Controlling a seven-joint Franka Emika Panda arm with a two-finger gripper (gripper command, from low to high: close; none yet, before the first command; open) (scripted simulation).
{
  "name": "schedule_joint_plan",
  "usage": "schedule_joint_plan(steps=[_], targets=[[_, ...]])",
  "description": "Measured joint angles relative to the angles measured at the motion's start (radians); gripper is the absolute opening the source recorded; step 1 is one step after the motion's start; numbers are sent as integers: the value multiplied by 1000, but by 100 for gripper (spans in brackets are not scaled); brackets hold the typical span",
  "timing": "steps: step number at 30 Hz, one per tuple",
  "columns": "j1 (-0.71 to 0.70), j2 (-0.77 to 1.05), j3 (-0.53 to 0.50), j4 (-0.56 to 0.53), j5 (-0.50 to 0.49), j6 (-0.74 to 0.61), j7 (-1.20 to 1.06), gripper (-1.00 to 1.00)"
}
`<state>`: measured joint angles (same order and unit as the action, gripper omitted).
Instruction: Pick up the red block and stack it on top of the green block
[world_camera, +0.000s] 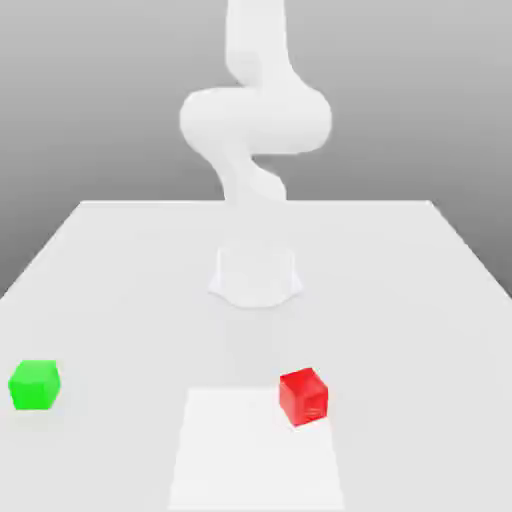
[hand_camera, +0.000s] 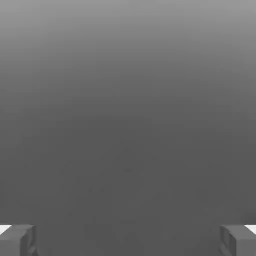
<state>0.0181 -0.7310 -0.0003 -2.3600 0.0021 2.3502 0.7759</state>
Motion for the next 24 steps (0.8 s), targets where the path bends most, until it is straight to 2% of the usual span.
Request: schedule_joint_plan(steps=[17,24], targets=[[130,620,27,-486,7,435,-199,0],[147,898,16,-486,-22,664,-192,0]])
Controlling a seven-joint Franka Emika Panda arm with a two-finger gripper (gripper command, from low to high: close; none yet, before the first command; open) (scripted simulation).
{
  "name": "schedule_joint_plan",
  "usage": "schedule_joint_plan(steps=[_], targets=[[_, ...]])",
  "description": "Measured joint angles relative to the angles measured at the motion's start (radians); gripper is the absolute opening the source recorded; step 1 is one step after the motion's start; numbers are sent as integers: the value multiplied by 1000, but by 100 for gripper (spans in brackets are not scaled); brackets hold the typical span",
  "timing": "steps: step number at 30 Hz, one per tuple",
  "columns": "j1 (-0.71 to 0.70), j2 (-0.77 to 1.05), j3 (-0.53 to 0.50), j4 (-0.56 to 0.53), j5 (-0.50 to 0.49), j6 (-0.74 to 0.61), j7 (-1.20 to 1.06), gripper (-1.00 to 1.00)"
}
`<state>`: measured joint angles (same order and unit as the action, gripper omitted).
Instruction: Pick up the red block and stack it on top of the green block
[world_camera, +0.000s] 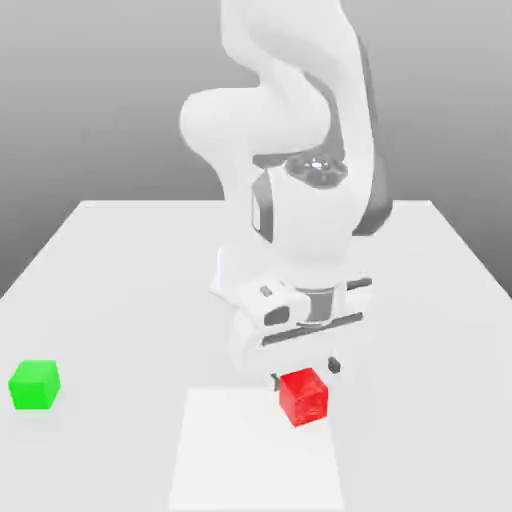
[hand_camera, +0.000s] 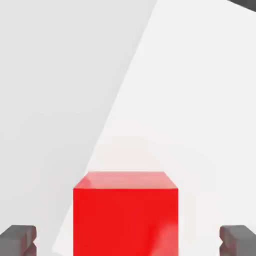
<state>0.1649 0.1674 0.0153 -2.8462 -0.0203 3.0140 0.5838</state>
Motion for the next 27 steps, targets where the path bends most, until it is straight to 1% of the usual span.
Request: schedule_joint_plan(steps=[1,8,15,18,27], targets=[[2,27,-3,4,-3,23,2,-100],[1,30,-2,4,-7,25,6,-100],[-2,-199,8,-28,21,-171,-15,-100],[-90,-218,-42,0,22,-219,-30,-100],[-387,-176,-211,133,31,-311,-92,-100]])
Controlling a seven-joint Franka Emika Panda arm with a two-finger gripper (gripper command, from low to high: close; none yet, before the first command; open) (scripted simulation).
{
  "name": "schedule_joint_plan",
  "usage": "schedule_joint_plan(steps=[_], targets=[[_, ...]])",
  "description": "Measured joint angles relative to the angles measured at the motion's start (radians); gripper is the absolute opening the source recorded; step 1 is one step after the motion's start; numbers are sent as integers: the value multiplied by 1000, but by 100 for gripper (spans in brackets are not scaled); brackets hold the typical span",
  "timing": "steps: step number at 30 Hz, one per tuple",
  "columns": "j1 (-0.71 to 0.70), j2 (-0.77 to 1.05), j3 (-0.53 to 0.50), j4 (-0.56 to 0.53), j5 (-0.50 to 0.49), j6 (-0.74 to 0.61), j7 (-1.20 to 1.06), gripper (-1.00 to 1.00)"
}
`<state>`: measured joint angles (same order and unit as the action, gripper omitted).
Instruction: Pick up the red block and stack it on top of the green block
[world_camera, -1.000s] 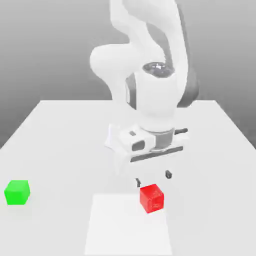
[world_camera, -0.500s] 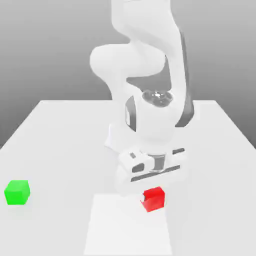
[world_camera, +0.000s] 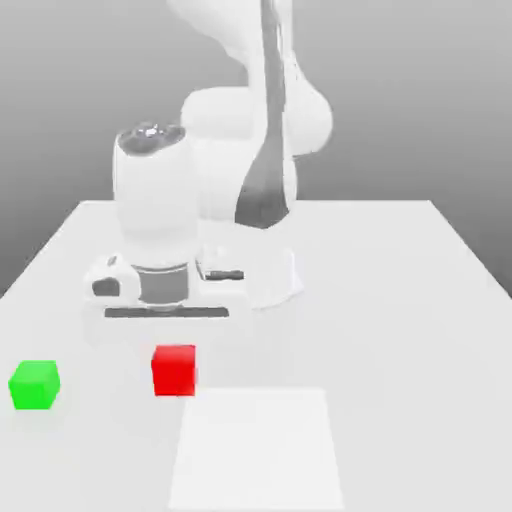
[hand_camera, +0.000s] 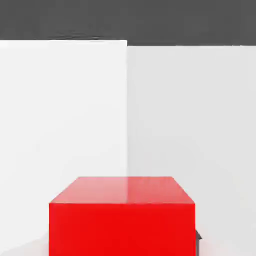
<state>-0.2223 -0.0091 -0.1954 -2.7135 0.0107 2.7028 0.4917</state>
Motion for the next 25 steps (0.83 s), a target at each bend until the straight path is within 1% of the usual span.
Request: schedule_joint_plan(steps=[7,8,10,13,14,20,22,25], targets=[[-242,36,-121,106,11,-71,-52,-100],[-270,53,-125,116,22,-65,-64,-100],[-272,111,-112,126,63,-19,-97,-100],[-310,216,-61,134,136,72,-151,-100],[-317,234,-51,135,150,89,-160,100],[-320,243,-47,136,157,97,-166,100],[-312,204,-61,134,127,63,-144,100],[-304,105,-84,128,52,-26,-90,100]])
